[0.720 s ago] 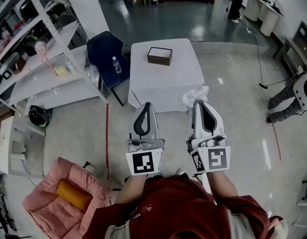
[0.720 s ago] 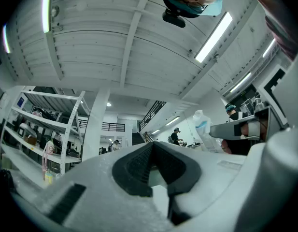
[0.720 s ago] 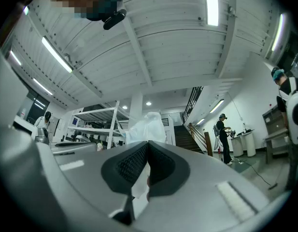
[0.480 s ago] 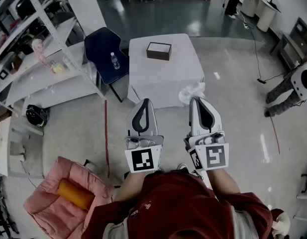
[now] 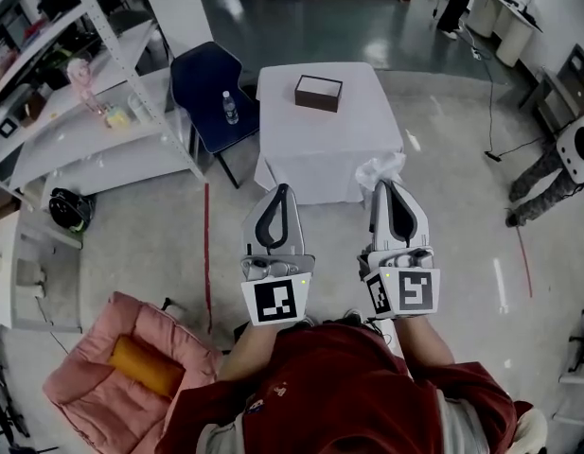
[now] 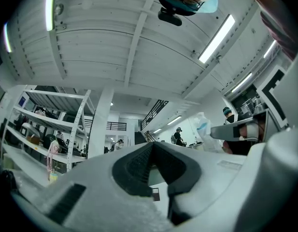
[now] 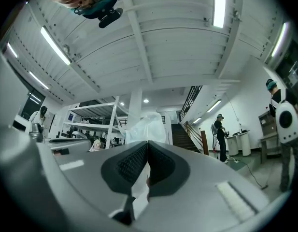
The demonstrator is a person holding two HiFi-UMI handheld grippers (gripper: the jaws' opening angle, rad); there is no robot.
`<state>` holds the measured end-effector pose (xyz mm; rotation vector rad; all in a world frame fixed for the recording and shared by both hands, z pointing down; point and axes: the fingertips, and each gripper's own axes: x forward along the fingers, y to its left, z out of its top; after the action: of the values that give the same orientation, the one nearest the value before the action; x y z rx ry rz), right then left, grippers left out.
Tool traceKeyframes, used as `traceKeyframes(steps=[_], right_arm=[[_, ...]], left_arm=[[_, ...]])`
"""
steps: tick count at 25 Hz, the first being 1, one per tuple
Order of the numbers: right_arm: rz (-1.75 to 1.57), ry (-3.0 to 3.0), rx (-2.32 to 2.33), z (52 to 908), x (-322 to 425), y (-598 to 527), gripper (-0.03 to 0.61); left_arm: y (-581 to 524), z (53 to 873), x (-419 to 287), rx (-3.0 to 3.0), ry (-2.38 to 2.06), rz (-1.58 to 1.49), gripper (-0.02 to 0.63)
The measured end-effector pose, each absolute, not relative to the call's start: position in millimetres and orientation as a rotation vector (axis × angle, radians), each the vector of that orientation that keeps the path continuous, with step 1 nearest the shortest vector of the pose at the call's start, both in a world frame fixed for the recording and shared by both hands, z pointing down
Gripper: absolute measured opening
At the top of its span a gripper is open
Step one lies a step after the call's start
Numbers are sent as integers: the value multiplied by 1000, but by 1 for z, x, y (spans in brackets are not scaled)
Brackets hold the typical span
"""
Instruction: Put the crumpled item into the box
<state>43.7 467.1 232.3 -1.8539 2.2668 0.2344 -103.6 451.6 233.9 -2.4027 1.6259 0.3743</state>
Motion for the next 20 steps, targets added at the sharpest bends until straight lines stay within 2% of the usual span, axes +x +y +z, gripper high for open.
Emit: traceKeyframes(steps=[12, 20], right_arm=[[222, 2236, -1874, 248, 4, 446, 5], [219, 2230, -1850, 250, 11, 401, 5]], left_arm=[[429, 247, -150, -2408, 1657, 405, 3], [393, 249, -146, -2381, 1687, 413, 3]])
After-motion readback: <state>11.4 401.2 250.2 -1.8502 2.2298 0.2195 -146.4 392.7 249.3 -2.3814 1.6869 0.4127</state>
